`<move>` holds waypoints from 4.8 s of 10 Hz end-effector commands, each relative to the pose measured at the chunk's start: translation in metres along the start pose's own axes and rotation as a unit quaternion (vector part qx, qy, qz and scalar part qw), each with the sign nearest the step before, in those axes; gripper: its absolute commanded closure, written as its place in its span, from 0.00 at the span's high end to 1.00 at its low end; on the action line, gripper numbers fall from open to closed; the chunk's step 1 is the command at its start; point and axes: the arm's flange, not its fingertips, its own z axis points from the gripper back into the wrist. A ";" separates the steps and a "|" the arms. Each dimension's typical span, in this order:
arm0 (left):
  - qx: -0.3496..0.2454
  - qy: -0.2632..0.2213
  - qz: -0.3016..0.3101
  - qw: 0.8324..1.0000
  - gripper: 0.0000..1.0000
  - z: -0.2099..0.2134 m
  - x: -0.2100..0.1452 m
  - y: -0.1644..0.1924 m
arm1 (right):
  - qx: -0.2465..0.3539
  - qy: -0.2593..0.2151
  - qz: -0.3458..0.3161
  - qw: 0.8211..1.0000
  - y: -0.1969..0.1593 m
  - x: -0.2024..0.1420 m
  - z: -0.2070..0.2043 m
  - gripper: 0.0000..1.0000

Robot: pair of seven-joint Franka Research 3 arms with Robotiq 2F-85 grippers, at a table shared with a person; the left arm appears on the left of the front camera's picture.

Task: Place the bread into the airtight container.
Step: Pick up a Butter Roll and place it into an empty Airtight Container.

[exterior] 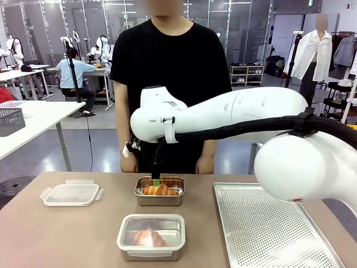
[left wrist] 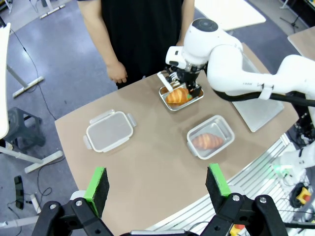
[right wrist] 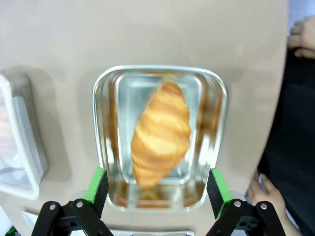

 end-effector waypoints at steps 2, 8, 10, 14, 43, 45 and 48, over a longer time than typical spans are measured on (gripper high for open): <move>-0.001 -0.001 0.001 1.000 1.00 0.001 0.000 -0.001 | -0.013 -0.006 -0.081 0.997 0.017 -0.056 0.088 1.00; -0.001 -0.001 0.001 1.000 1.00 0.001 0.000 -0.001 | -0.083 -0.108 -0.258 0.957 0.095 -0.234 0.282 1.00; -0.001 -0.001 0.001 1.000 1.00 0.001 0.000 -0.001 | -0.117 -0.143 -0.344 0.920 0.142 -0.306 0.330 1.00; -0.001 -0.001 0.001 1.000 1.00 0.001 0.000 -0.001 | -0.122 -0.173 -0.444 0.871 0.219 -0.392 0.386 1.00; -0.001 -0.001 0.001 1.000 1.00 0.001 0.000 -0.001 | -0.110 -0.219 -0.557 0.794 0.312 -0.507 0.395 1.00; -0.001 -0.001 0.001 1.000 1.00 0.001 0.000 -0.001 | -0.110 -0.219 -0.557 0.794 0.312 -0.507 0.395 1.00; -0.001 -0.001 0.001 1.000 1.00 0.001 0.000 -0.001 | -0.110 -0.219 -0.557 0.794 0.312 -0.507 0.395 1.00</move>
